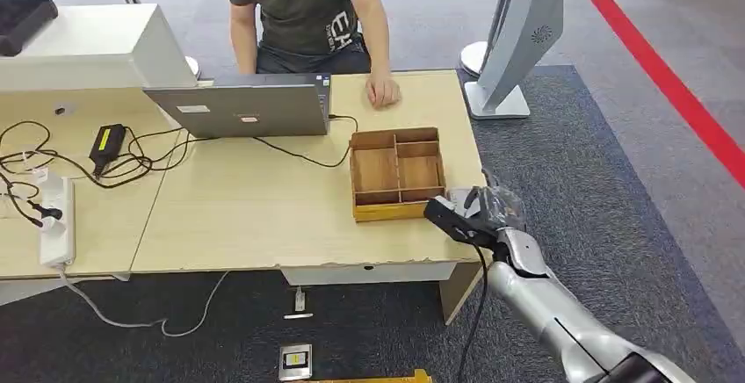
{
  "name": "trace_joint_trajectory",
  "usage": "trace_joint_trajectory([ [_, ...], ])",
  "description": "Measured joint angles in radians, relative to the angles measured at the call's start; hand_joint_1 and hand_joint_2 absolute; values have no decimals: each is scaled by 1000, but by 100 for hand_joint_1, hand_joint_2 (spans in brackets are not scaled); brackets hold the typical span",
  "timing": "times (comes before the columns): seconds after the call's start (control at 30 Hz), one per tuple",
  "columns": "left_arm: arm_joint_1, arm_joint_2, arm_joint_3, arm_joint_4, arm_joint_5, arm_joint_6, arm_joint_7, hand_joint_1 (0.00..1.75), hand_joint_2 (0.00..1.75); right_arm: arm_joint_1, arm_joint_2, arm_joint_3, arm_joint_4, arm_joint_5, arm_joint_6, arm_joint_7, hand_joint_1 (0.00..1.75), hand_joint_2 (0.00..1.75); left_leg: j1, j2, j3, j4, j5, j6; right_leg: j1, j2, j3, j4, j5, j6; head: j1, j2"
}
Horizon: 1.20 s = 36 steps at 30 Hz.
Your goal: Pass the card to the sensor for recognition and then transmit it.
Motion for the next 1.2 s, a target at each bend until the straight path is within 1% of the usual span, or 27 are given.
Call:
trace_joint_trajectory([
  [0.27,0,0,0,0,-2,-8,-3,0,0,-1,-2,3,0,6,0,22,175,175,0,0,0,0,0,0,0,0,1,0,0,0,0,0],
  [0.83,0,0,0,0,2,-13,-3,0,0,-10,-9,10,-8,0,9,32,175,175,0,0,0,0,0,0,0,0,1,0,0,0,0,0],
  [0.93,0,0,0,0,-6,-20,-5,0,0,-18,-20,10,-36,24,11,63,175,175,0,0,0,0,0,0,0,0,0,0,0,0,0,0],
  [1.03,0,0,-3,0,-29,-33,-8,0,0,-45,-43,7,-93,83,47,123,175,175,0,0,0,0,0,0,0,0,0,0,0,0,0,0],
  [1.1,1,0,-7,0,-41,-42,-25,0,0,-62,-62,0,-147,144,102,161,175,175,0,0,0,0,0,0,0,0,1,0,0,0,0,0],
  [1.2,1,0,-14,0,-50,-47,-42,0,0,-84,-88,-24,-246,220,181,188,175,175,0,0,0,0,0,0,0,0,1,0,0,0,0,0],
])
